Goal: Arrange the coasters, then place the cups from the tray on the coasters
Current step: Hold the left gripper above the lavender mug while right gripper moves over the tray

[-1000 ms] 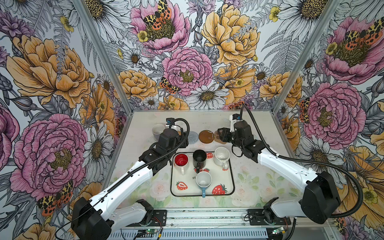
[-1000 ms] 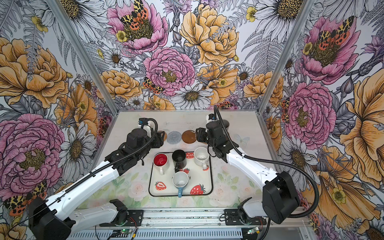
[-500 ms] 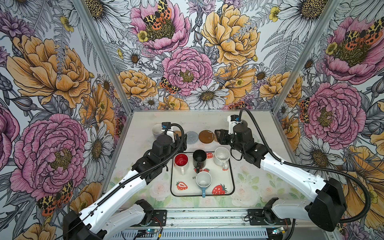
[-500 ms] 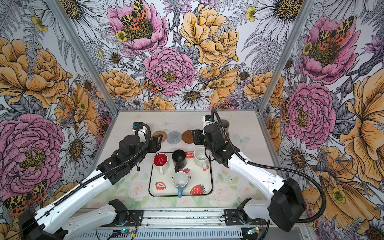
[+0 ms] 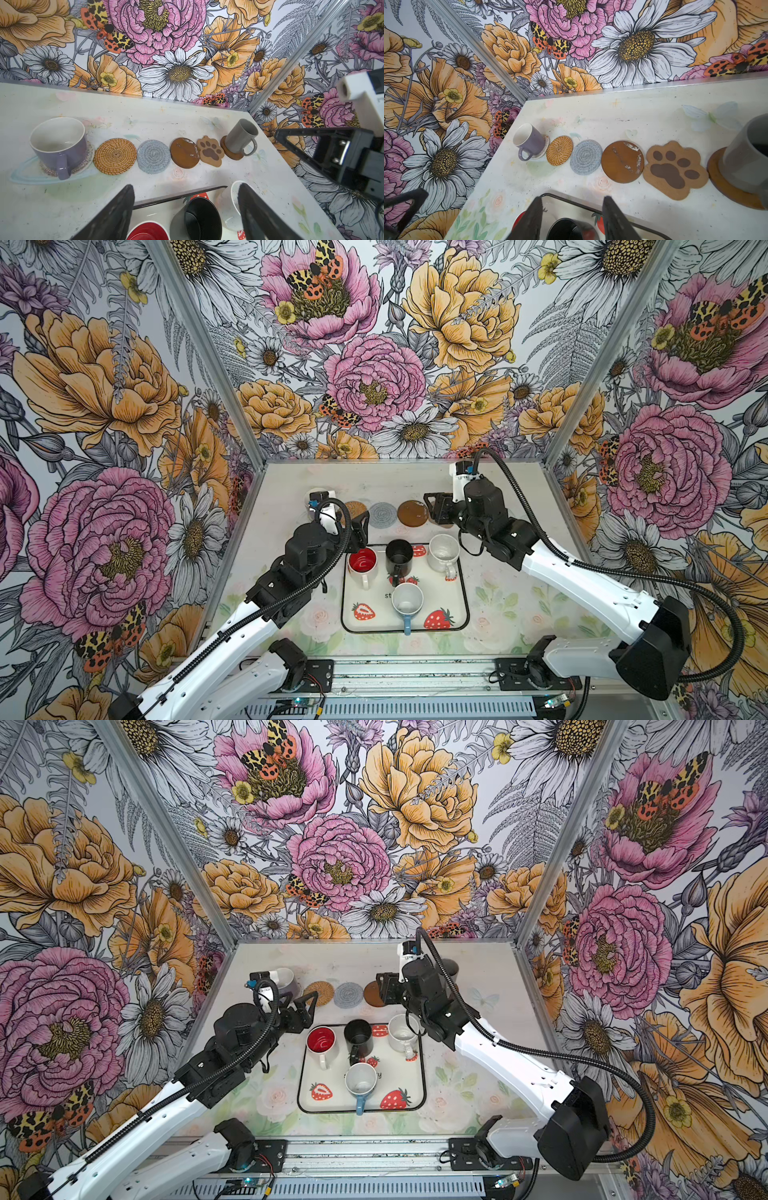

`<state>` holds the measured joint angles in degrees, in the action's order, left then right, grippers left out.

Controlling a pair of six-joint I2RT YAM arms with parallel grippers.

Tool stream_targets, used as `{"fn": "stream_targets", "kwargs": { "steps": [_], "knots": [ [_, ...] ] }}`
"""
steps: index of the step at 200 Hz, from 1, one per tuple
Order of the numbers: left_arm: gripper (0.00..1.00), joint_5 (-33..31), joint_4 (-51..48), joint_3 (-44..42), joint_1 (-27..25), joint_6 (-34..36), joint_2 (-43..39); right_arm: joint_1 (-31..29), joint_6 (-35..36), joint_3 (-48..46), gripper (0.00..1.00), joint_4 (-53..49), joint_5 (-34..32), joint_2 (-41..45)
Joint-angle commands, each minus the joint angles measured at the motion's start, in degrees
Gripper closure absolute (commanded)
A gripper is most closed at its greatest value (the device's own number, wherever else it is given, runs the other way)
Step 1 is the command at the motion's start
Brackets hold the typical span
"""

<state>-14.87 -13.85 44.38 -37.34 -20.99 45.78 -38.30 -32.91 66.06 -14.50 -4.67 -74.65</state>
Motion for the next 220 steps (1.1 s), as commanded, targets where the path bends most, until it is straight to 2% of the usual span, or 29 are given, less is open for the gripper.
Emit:
{"fn": "stream_targets", "kwargs": {
  "steps": [1,63,127,167,220],
  "knots": [
    [0.19,1.74,0.41,-0.63,-0.27,2.23,-1.24,-0.79,2.77,2.52,0.5,-4.73,-0.34,0.83],
    [0.14,0.11,0.51,-2.72,0.81,3.91,-3.07,-3.89,5.0,2.84,0.47,-19.99,-4.5,6.68],
    [0.14,0.9,0.14,-2.57,1.04,3.24,-3.32,-6.83,0.77,-3.94,0.46,-28.55,-8.55,15.34],
    [0.14,0.59,-0.06,-2.9,1.21,3.24,-3.94,-12.33,-2.59,-4.91,0.48,-37.56,-11.12,16.35],
    [0.14,0.99,0.66,-3.16,1.31,2.71,-3.6,-16.96,-8.15,-11.26,0.48,-38.91,-12.38,18.72]
  ]
}}
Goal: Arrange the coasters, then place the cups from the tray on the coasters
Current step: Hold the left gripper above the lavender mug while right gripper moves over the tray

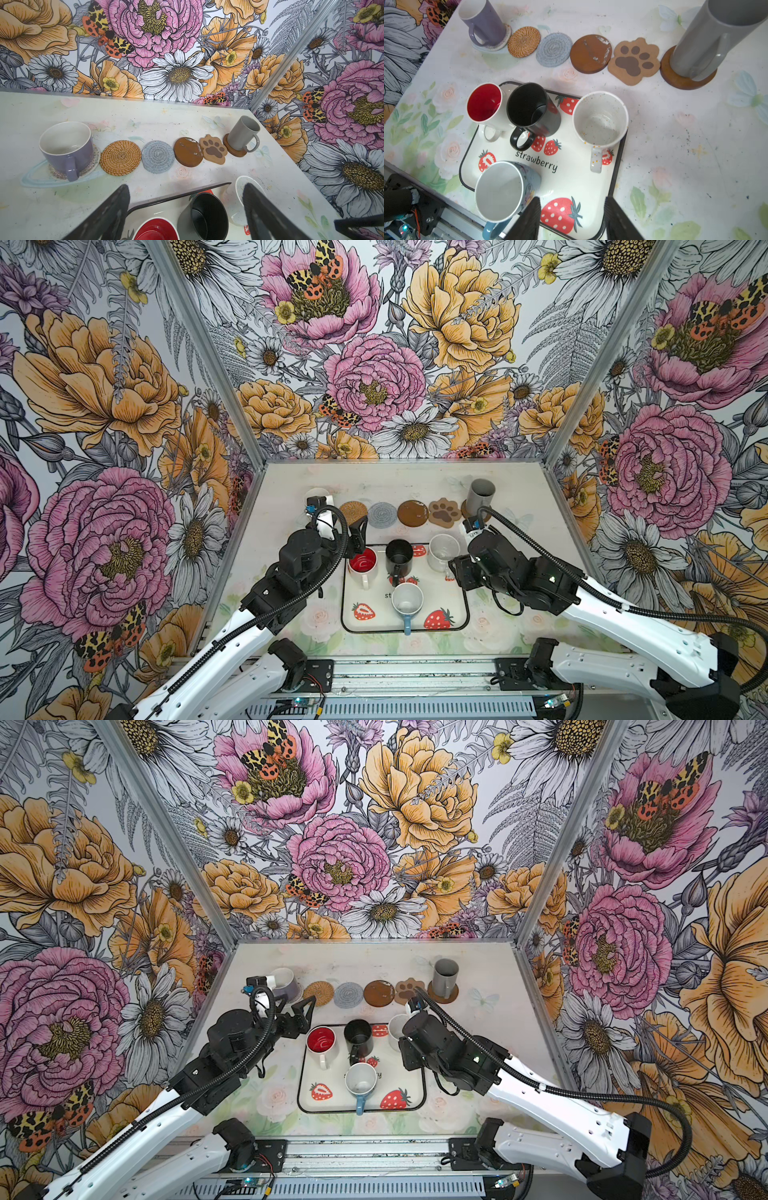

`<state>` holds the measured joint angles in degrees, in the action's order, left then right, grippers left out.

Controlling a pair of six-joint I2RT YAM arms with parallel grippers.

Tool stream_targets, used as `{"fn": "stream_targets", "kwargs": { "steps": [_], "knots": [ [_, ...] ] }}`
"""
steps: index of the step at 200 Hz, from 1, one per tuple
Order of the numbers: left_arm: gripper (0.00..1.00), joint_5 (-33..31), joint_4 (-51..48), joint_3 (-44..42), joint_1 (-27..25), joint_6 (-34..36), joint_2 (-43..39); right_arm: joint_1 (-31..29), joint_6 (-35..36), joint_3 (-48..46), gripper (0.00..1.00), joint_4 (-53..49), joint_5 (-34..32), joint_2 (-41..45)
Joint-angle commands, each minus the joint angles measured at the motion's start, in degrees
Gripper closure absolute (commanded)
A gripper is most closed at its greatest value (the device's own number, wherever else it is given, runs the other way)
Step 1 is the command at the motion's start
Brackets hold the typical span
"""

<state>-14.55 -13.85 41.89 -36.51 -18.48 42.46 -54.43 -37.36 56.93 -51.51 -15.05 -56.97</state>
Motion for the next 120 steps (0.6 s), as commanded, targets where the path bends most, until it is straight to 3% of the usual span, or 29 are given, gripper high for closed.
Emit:
{"fn": "stream_targets", "kwargs": {
  "steps": [1,68,120],
  "knots": [
    [0.14,0.66,0.66,-0.67,0.48,0.2,-0.28,-0.84,-3.73,-2.28,0.48,-1.88,-1.96,1.01],
    [0.13,0.13,0.57,-1.1,0.65,0.34,-0.38,-1.38,-5.44,-4.54,0.41,-1.39,-5.13,-4.73],
    [0.12,0.72,1.84,-1.37,0.99,0.2,1.06,-1.21,-2.54,-4.59,0.32,2.21,-5.3,-10.21]
  ]
}}
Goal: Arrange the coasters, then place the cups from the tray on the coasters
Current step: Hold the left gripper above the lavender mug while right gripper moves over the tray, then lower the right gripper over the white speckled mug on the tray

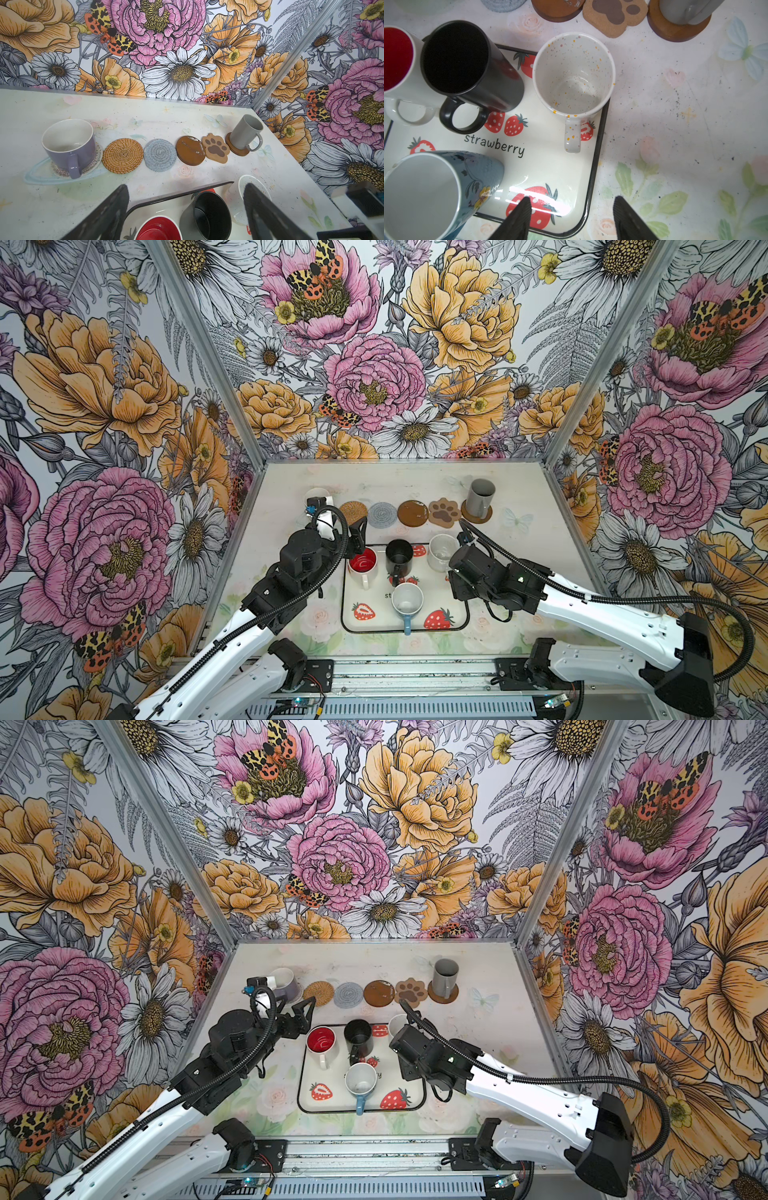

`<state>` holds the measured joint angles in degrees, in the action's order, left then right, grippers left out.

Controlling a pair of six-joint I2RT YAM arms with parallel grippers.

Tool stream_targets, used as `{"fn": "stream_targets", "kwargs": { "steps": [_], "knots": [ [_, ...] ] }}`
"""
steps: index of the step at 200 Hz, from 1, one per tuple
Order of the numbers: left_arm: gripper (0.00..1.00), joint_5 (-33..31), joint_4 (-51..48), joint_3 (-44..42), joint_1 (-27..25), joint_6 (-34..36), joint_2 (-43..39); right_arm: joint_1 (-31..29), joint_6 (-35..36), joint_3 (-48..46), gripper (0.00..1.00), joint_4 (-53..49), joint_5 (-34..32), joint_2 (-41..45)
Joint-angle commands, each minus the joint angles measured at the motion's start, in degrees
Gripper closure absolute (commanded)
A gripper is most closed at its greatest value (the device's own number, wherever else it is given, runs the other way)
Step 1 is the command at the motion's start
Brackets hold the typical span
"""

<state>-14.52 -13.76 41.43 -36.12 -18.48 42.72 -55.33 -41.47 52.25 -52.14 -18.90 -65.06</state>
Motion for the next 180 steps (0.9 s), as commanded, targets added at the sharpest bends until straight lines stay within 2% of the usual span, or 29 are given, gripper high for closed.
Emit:
{"fn": "stream_targets", "kwargs": {
  "steps": [1,43,100,150,180],
  "knots": [
    [0.12,0.71,1.78,-0.91,0.6,0.24,0.84,-0.27,1.61,0.11,0.32,2.92,-1.43,-2.2],
    [0.11,1.08,1.8,-0.56,0.9,0.51,2.53,1.3,4.54,-0.45,0.28,7.18,1.3,-6.22],
    [0.1,1.13,1.96,-0.73,1.58,0.55,2.88,5.9,5.8,-4.21,0.28,12.95,6.03,-7.19],
    [0.09,2.15,3.87,-1.53,2.16,0.08,2.9,7.98,7.32,-4.27,0.33,15.09,8.68,-9.31],
    [0.09,4.22,4.24,-1.62,2.87,-0.13,3.16,8.65,7.9,-3.78,0.39,16.1,10.18,-11.5]
  ]
}}
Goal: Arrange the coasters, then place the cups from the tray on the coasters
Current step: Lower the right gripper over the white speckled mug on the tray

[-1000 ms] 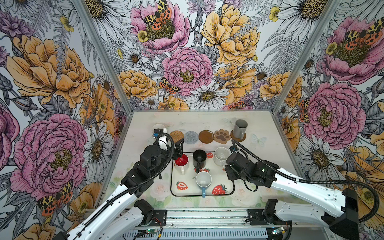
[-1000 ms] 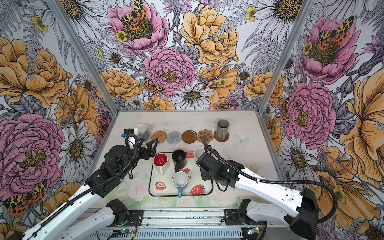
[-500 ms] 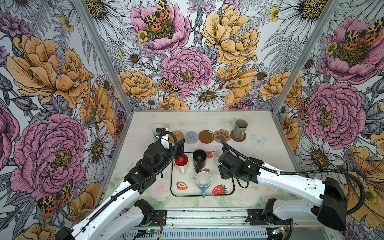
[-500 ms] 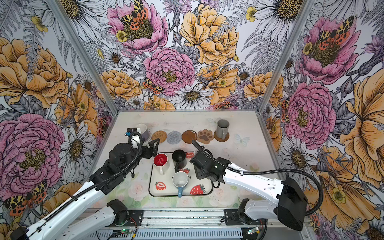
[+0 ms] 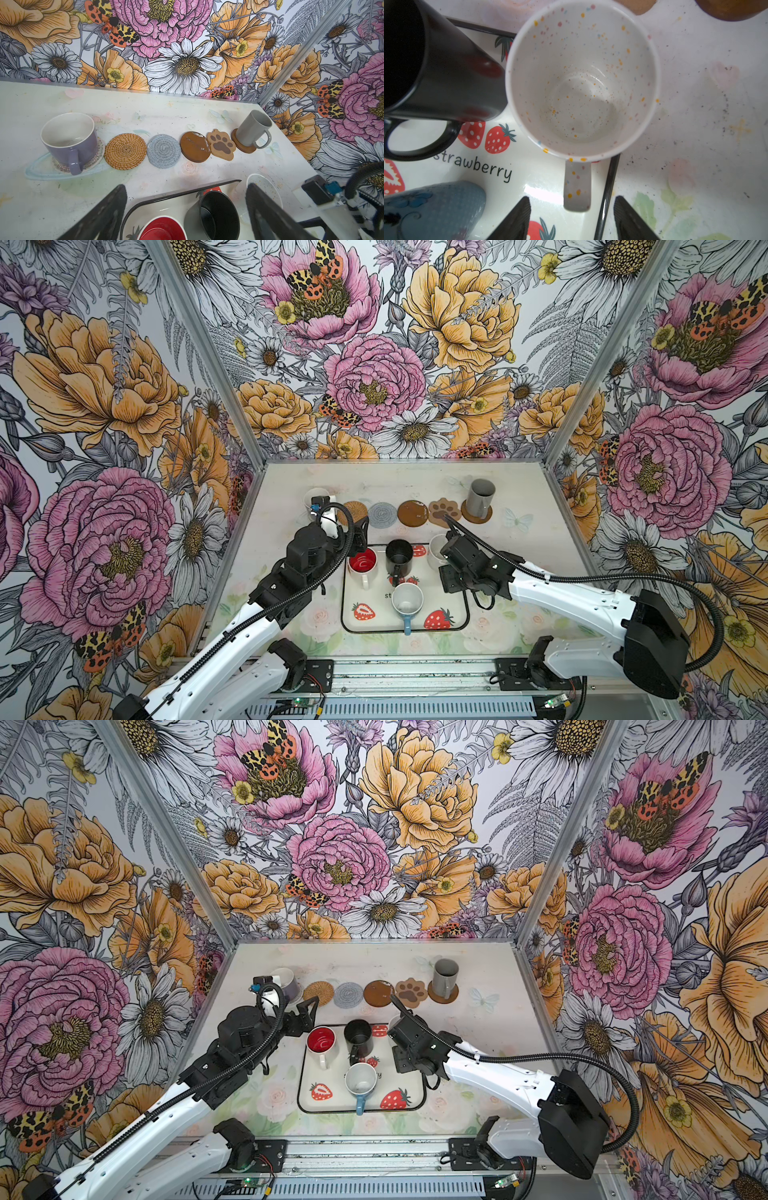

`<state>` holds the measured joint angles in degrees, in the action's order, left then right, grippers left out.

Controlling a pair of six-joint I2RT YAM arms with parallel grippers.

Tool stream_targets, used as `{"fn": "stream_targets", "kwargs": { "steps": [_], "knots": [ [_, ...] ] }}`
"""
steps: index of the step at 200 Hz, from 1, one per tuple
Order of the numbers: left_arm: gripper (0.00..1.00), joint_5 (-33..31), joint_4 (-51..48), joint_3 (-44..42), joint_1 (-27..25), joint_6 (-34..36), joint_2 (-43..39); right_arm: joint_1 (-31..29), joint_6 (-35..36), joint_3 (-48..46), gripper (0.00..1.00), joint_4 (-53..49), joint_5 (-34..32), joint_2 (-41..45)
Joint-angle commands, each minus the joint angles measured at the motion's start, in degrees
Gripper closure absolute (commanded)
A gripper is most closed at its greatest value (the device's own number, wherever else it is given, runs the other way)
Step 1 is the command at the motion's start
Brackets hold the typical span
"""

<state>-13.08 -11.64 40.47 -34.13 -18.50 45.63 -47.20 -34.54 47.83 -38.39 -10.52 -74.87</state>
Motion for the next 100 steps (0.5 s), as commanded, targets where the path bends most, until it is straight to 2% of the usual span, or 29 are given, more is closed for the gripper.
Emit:
{"fn": "stream_targets", "kwargs": {
  "steps": [1,23,79,100],
  "knots": [
    [0.09,2.87,2.13,-0.65,0.89,-0.12,0.25,0.52,1.02,0.66,0.4,2.35,1.86,-1.77],
    [0.09,3.95,2.82,-0.81,1.17,-0.3,0.08,0.67,1.66,1.12,0.46,2.75,2.35,-3.23],
    [0.09,5.0,3.96,-1.27,1.66,-0.58,0.08,1.5,2.99,0.95,0.5,3.93,3.16,-4.4],
    [0.09,5.08,4.17,-1.36,1.87,-0.77,0.33,3.88,3.75,0.95,0.53,4.39,3.99,-4.63]
  ]
}}
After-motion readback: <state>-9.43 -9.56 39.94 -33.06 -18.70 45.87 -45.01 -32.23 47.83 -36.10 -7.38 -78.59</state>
